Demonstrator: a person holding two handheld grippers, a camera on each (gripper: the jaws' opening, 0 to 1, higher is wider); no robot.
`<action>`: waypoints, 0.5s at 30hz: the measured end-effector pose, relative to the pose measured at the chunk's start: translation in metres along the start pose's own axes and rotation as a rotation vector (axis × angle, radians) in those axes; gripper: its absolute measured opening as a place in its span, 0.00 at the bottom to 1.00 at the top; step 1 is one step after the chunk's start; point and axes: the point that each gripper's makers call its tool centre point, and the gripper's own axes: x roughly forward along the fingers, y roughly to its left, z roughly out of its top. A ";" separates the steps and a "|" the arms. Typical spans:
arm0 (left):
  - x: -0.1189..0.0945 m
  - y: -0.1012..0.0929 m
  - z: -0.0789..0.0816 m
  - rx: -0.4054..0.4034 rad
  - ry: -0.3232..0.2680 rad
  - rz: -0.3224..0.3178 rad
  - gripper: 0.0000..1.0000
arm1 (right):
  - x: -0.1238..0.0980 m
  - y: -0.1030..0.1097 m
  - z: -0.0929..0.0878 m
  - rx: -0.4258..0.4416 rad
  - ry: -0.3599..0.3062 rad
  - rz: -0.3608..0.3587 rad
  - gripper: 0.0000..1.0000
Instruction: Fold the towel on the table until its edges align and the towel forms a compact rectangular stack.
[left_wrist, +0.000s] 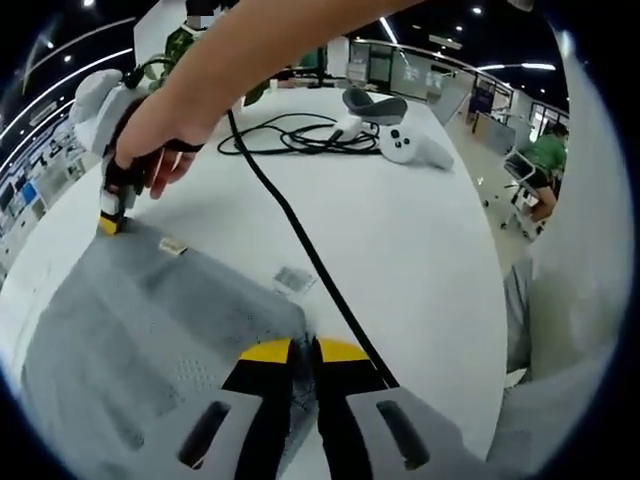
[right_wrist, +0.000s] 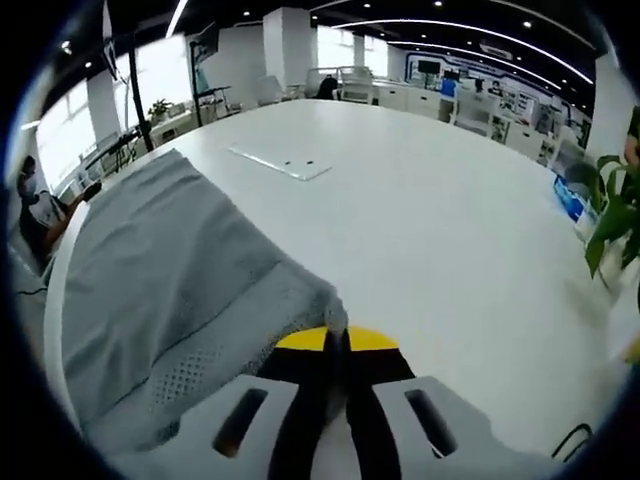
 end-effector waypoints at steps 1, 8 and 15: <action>0.000 -0.001 0.000 0.003 0.005 0.003 0.07 | 0.000 0.000 0.000 -0.012 0.002 -0.001 0.02; -0.003 0.001 0.000 -0.037 0.007 0.042 0.06 | -0.003 -0.004 0.005 -0.012 -0.013 -0.003 0.02; -0.023 0.007 0.010 -0.049 -0.016 0.077 0.05 | -0.010 -0.001 0.015 -0.013 -0.022 -0.004 0.02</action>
